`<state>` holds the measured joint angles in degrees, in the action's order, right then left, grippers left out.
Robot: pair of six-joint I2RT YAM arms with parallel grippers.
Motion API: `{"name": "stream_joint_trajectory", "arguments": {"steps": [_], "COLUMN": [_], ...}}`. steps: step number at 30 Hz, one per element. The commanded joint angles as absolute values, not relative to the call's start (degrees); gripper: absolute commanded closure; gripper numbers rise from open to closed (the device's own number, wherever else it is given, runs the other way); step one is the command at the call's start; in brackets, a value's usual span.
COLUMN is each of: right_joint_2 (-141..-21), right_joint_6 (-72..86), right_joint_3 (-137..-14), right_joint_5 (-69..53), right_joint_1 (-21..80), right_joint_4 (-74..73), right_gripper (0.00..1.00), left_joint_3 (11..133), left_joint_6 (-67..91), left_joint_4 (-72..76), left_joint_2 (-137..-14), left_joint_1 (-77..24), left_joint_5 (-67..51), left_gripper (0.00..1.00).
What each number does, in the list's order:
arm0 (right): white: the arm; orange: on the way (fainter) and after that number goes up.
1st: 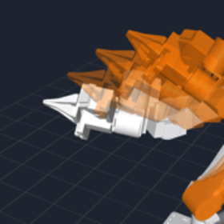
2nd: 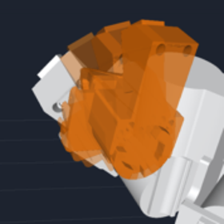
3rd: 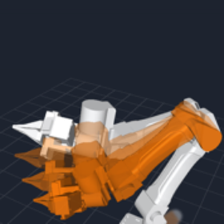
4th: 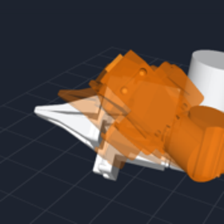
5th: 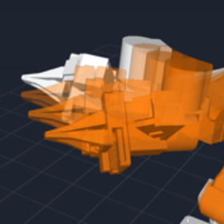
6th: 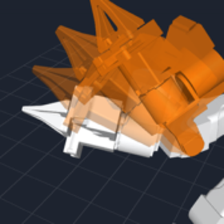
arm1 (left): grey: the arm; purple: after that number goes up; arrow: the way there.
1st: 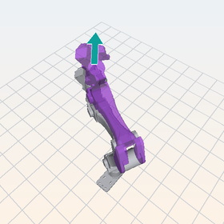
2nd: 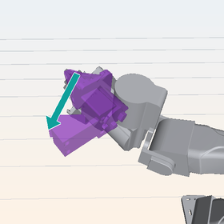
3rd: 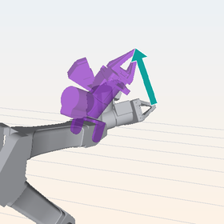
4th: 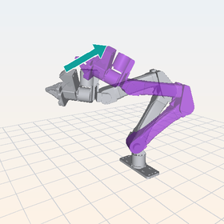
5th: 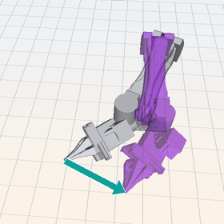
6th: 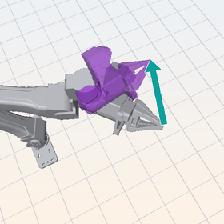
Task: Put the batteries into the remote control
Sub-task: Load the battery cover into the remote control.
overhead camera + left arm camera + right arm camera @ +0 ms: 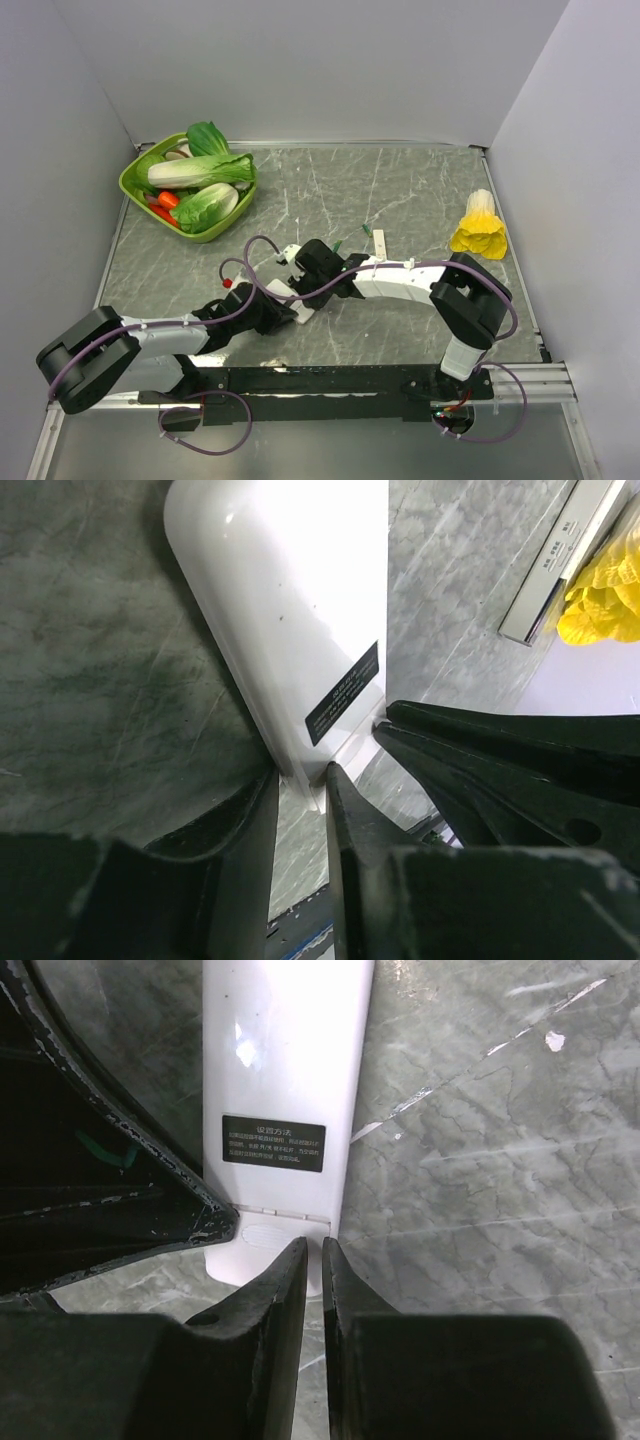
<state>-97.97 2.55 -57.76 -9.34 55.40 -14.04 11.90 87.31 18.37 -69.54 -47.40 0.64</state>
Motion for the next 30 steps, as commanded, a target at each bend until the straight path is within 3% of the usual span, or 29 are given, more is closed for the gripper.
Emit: {"name": "stream_joint_trajectory", "arguments": {"steps": [1, 6, 17, 20, 26, 30], "right_joint_2": [-96.77, -94.14, -83.42, -81.4, -78.93, -78.23], "right_joint_6": [5.89, 5.8, 7.81, 11.32, 22.84, 27.59], "right_joint_3": [-56.96, -56.34, -57.31, -56.6, -49.86, -46.32], "right_joint_5": [-14.86, -13.01, -1.59, 1.39, 0.45, 0.35], "right_joint_1": [58.36, 58.27, 58.01, 57.31, 54.41, 54.05], "right_joint_4": [-9.32, -8.7, -10.9, -12.48, -11.43, -9.49], "right_gripper": [0.79, 0.63, 0.43, 0.43, 0.42, 0.42], "left_joint_3": [12.66, 12.39, 13.45, 13.54, 13.01, 13.8], "left_joint_6": [88.59, 89.56, 89.12, 89.03, 88.95, 87.89], "left_joint_4": [20.92, 20.92, 20.74, 20.39, 16.97, 11.96], "left_joint_2": [-70.58, -71.36, -72.86, -72.34, -67.25, -62.33], "left_joint_1": [-47.9, -47.81, -47.9, -47.9, -47.9, -47.9], "left_joint_5": [0.79, 0.53, 0.53, 0.53, 1.93, 3.86], "left_gripper": [0.75, 0.75, 0.7, 0.63, 0.36, 0.26]}}
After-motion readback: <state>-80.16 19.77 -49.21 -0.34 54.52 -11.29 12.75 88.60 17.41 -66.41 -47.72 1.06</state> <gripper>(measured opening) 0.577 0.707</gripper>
